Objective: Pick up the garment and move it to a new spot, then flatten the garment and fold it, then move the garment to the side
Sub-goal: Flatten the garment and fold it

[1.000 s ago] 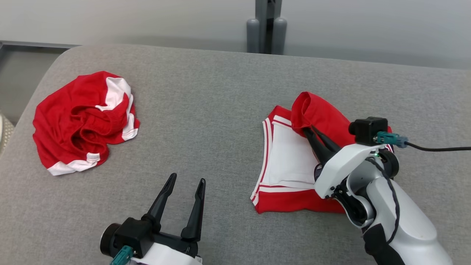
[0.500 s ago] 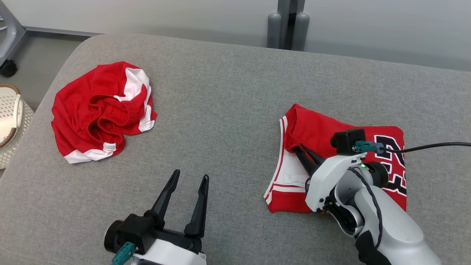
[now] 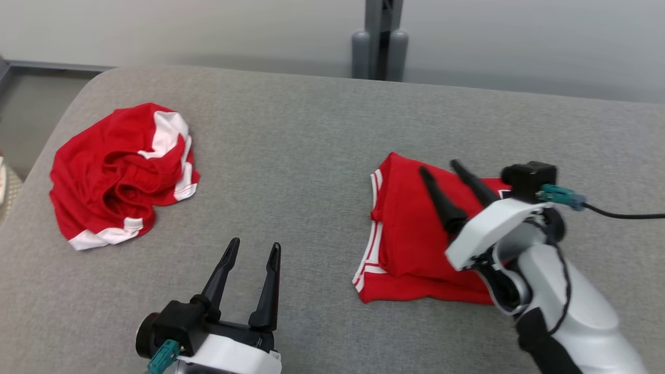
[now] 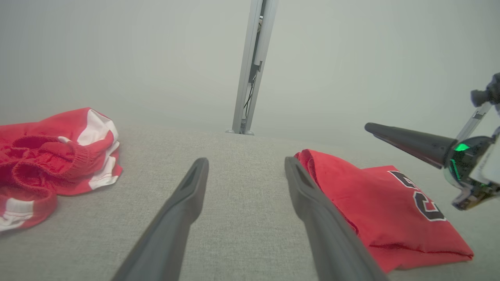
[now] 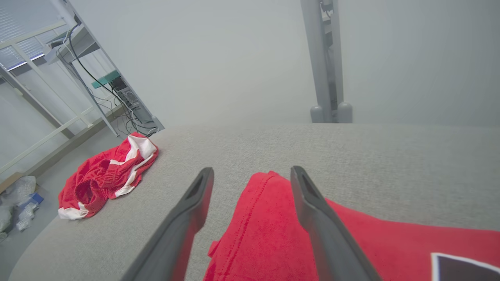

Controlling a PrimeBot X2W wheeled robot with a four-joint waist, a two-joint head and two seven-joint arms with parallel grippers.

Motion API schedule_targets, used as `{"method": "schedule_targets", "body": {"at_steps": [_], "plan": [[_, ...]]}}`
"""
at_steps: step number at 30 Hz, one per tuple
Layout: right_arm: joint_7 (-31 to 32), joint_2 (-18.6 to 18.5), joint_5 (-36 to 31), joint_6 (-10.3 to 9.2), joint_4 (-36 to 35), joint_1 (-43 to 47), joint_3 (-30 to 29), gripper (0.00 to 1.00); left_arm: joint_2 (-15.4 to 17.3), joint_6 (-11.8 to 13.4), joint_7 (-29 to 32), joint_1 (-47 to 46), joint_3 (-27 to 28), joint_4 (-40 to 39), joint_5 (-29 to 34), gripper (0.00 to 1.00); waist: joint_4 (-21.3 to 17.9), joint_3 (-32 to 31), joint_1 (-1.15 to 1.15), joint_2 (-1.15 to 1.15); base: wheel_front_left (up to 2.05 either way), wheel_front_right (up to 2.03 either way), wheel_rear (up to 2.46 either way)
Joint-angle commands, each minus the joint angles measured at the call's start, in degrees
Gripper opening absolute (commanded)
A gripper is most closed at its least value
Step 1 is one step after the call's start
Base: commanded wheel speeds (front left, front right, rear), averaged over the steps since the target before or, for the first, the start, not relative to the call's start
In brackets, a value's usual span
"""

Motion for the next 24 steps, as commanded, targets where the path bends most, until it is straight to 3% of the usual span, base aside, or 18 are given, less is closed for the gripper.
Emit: {"method": "schedule_targets", "body": {"at_steps": [1, 7, 14, 24], "plan": [[-2.1, -1.8, -1.1, 0.01, -0.4, 0.5, -1.1, 1.0, 0.2, 0.5, 0.0, 0.0, 0.5, -0.1, -0.6, 1.0, -2.2, -1.0, 0.0, 0.0, 0.0, 0.0, 0.0], [-8.6, -6.0, -5.4, 0.01, -0.7, 3.5, -3.8, 1.0, 0.2, 1.4, 0.0, -1.1, 1.8, 0.2, -1.8, 1.0, -6.3, -1.7, 0.0, 0.0, 0.0, 0.0, 0.0], [-10.7, -7.5, -9.6, 0.01, -2.5, 7.7, -6.2, 1.0, 0.2, 2.8, 0.0, -1.4, 3.4, 0.9, -1.7, 1.0, -10.3, -2.1, 0.0, 0.0, 0.0, 0.0, 0.0], [-10.7, -6.8, -19.1, 0.01, -18.0, 20.9, -12.7, 1.0, 0.2, 2.8, 0.0, -0.2, 5.0, 0.0, -0.1, 1.0, -12.7, -3.7, 0.0, 0.0, 0.0, 0.0, 0.0]]}}
